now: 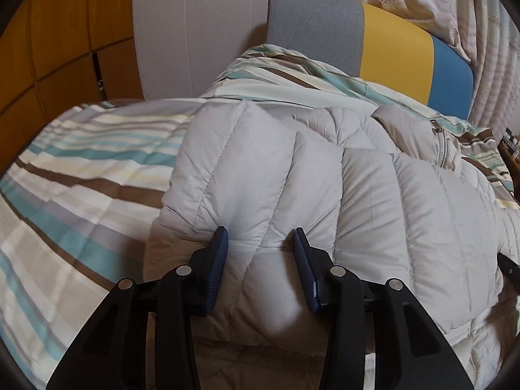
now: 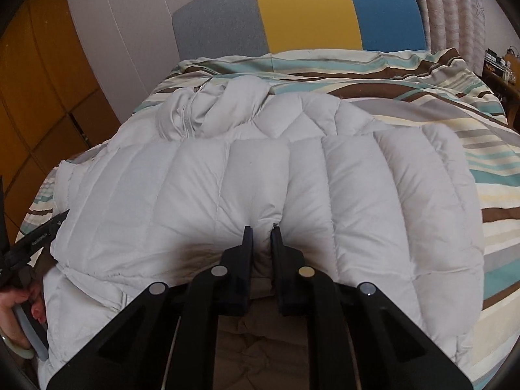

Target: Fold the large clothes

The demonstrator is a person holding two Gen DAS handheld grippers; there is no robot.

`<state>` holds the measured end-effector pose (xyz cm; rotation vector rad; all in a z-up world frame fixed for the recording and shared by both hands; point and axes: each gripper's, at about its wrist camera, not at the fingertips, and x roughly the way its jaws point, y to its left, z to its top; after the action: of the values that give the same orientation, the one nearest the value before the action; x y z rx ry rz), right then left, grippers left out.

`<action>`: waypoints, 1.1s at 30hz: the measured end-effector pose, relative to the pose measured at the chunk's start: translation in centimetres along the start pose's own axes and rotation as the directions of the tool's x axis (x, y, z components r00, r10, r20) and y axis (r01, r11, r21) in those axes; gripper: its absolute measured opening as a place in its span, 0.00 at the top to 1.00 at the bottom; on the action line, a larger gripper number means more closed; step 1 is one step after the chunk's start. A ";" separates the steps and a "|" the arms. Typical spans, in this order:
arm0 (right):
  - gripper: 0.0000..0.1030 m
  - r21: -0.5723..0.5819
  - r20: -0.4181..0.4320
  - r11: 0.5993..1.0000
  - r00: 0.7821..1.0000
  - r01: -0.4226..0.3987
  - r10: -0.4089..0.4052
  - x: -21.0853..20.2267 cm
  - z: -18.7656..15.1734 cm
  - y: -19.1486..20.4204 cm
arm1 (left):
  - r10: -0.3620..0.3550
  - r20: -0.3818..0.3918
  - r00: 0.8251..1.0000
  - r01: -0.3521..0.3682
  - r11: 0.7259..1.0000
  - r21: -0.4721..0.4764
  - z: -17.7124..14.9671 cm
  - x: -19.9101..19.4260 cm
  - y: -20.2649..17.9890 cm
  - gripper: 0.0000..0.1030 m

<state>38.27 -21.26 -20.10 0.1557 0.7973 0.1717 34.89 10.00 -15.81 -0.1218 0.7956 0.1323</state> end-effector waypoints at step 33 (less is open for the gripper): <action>0.57 -0.170 0.007 0.985 1.000 0.021 -0.020 5.3 2.4 4.1 | -0.006 -0.054 0.999 0.009 0.999 0.051 4.0 4.6 0.2 0.31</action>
<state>43.25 -16.32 -21.34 -0.0136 0.7747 0.2192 40.84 11.19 -16.40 -0.0797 0.8515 0.1020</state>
